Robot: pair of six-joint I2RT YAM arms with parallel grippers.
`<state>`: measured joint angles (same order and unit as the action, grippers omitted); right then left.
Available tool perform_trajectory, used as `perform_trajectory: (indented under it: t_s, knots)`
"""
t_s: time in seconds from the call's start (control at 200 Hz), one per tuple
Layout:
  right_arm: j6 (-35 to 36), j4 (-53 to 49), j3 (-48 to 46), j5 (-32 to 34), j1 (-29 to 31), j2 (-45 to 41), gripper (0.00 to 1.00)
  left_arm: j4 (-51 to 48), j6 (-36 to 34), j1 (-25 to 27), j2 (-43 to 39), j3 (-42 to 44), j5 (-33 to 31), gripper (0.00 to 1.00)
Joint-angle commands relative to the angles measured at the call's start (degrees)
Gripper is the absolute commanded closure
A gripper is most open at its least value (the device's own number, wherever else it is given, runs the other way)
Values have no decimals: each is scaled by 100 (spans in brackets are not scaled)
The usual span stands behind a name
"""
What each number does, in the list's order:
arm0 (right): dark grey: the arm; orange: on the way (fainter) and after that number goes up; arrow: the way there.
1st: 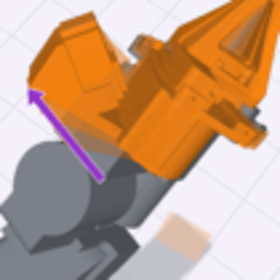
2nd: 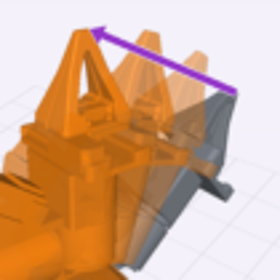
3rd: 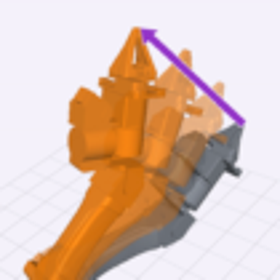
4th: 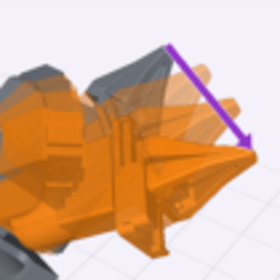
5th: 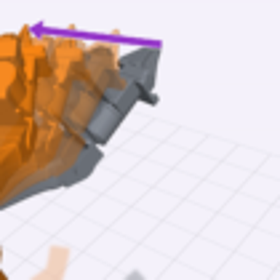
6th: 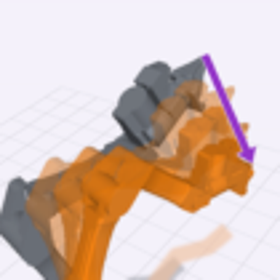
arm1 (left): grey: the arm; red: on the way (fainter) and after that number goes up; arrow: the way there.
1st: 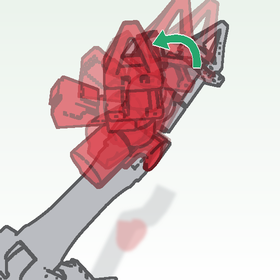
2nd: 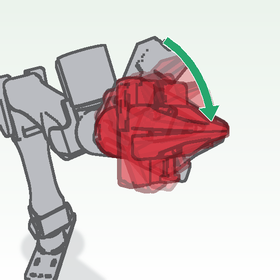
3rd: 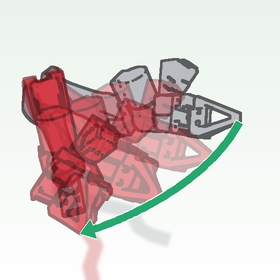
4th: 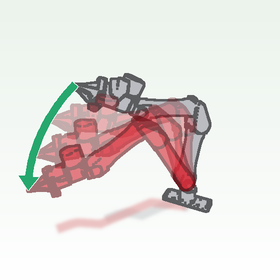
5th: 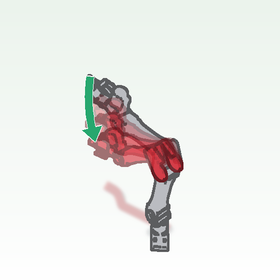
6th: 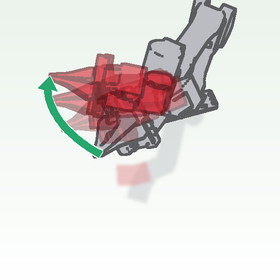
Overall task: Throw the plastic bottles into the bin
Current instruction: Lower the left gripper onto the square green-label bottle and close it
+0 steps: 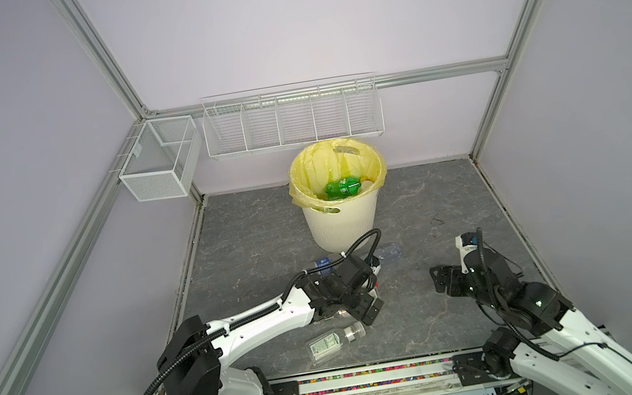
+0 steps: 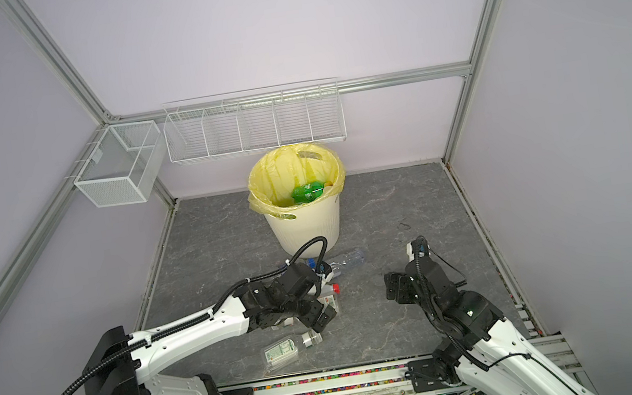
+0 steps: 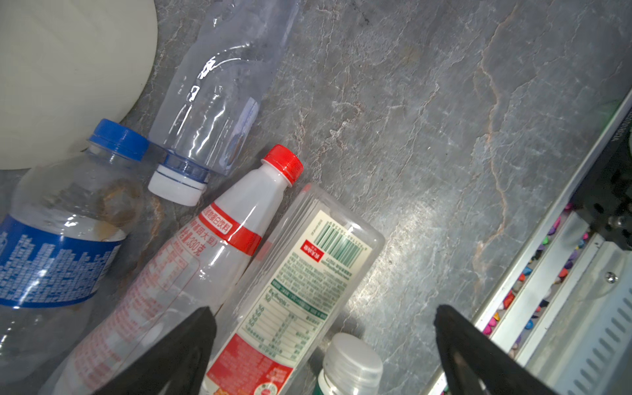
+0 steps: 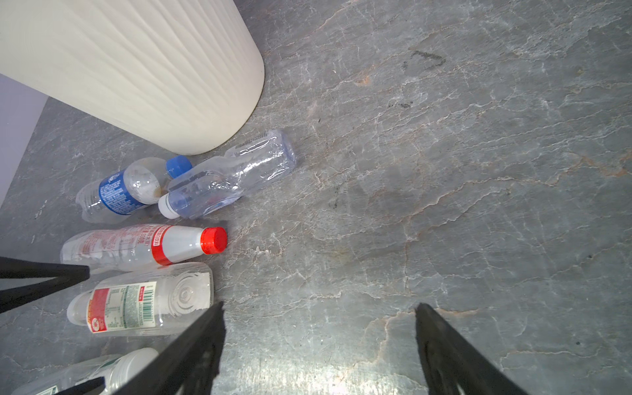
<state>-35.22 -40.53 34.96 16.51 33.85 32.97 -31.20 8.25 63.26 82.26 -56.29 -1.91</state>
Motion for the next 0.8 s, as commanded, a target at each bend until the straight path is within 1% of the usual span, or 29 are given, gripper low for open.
perform_trajectory:
  t_s: [0.0, 0.075, 0.13, 0.22, 0.445, 0.645, 0.795]
  knots:
    - [-121, -109, -136, 71, -16, -114, 12, 177, -179, 53, 160, -137, -331, 0]
    - [-133, -151, -137, 98, -17, -158, 12, 172, -139, 110, 267, -123, -687, 1]
    - [-133, -204, -118, 98, -11, -200, 12, 151, -157, 128, 357, -132, -777, 1]
    - [-134, -261, -128, 124, -16, -289, 12, -15, -137, 134, 515, -263, -781, 0]
    - [-143, -341, -163, 194, -17, -419, 12, -44, -245, 223, 910, -450, -802, 0]
    - [-129, -416, -164, 264, -18, -458, 12, -83, -366, 292, 1166, -527, -809, 5]
    - [-125, -451, -173, 281, -18, -509, 12, -115, -437, 388, 1389, -567, -990, 8]
